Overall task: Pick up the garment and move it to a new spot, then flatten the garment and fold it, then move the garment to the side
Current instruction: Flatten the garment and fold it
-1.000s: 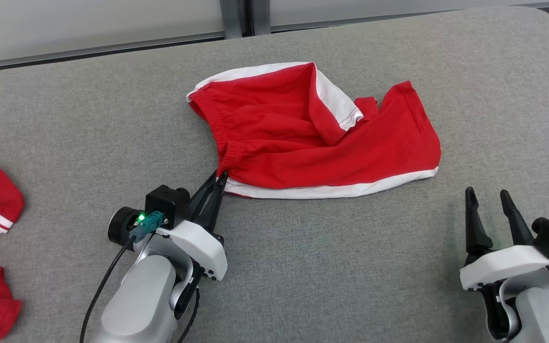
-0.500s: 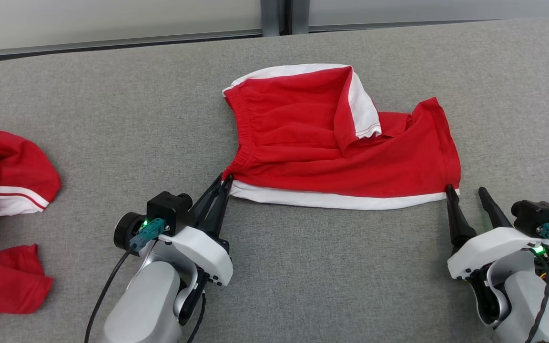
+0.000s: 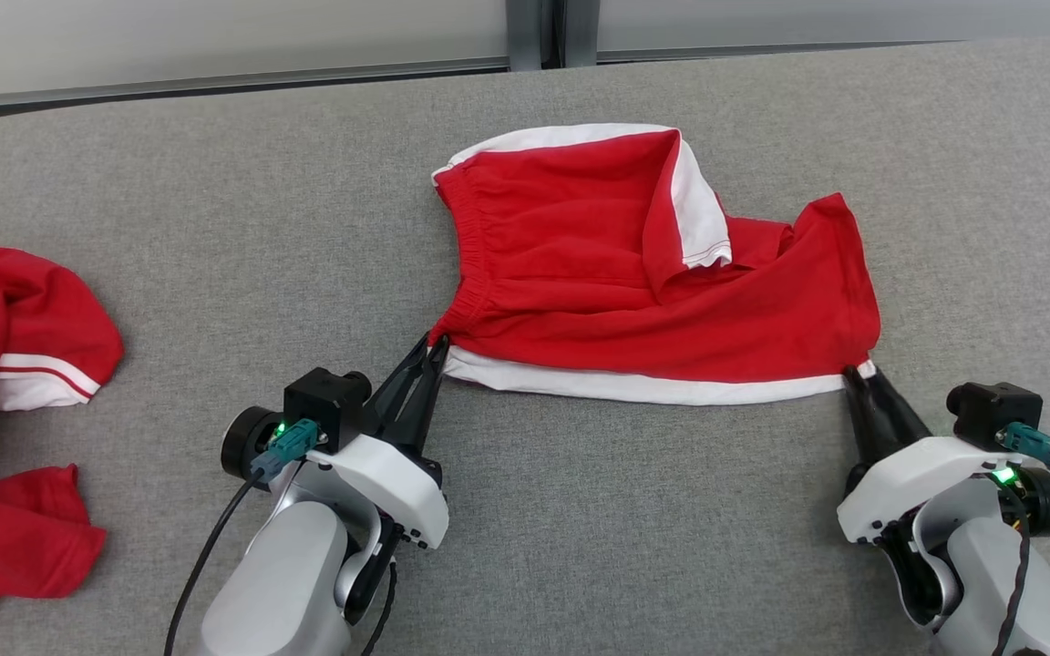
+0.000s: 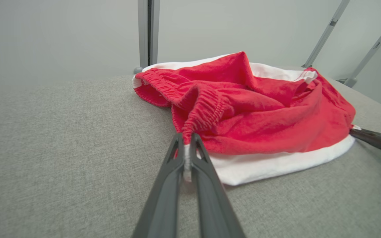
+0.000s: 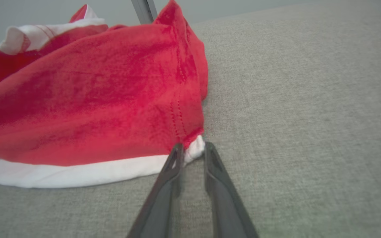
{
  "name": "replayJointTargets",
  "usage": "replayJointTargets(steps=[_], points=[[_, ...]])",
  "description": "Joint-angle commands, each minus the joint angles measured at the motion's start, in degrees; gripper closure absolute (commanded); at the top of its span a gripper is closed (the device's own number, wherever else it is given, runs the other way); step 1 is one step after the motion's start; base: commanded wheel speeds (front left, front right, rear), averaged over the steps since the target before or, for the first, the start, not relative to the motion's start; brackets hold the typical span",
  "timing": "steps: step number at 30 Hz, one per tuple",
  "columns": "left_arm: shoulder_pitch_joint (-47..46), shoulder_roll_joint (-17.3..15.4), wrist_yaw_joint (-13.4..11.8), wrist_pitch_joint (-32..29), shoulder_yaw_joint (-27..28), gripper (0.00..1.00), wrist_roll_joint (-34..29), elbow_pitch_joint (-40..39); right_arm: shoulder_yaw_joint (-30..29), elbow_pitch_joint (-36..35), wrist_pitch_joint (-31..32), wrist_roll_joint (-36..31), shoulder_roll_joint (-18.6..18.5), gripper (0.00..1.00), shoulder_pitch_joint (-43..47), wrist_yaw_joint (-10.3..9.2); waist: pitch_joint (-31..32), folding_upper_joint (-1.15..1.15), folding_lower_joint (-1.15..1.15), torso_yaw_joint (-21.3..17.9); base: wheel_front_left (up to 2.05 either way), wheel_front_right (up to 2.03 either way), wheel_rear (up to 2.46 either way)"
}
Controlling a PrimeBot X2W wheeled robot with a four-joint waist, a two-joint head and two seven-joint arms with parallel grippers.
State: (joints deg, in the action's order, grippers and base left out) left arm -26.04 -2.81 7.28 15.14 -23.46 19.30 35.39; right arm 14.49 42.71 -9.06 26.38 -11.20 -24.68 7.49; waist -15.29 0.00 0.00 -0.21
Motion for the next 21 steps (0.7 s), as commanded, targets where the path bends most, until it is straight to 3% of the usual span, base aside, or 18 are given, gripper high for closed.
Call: replayJointTargets(steps=[1, 8, 13, 21], points=[[0.39, -0.19, 0.31, 0.01, -0.03, 1.00, 0.17, -0.21, 0.48, 0.27, -0.06, 0.48, -0.27, 1.00, -0.13, 0.01, 0.07, 0.00, 0.00, 0.00, 0.00, 0.00, 0.00], [1.12, -0.19, 0.32, 0.01, -0.35, 1.00, 3.21, -1.67, 2.21, -3.08, -3.91, 3.70, -1.68, 1.00, 0.25, 0.01, 2.17, 0.00, 0.00, 0.20, 0.00, 0.00, 0.00], [0.70, -0.20, 0.33, 0.01, -0.36, 1.00, 7.27, -4.57, 0.55, -11.22, -5.86, 6.81, -2.26, 1.00, 1.01, 0.01, 5.04, 0.00, 0.00, 0.15, 0.00, 0.00, 0.00], [-5.75, -0.76, 0.33, -6.37, -0.93, 1.00, 11.98, -12.44, -5.90, -26.38, -6.23, 3.60, -0.92, 1.00, 1.07, 0.01, 10.64, 0.00, 0.00, 0.78, 0.00, 0.00, 0.00]])
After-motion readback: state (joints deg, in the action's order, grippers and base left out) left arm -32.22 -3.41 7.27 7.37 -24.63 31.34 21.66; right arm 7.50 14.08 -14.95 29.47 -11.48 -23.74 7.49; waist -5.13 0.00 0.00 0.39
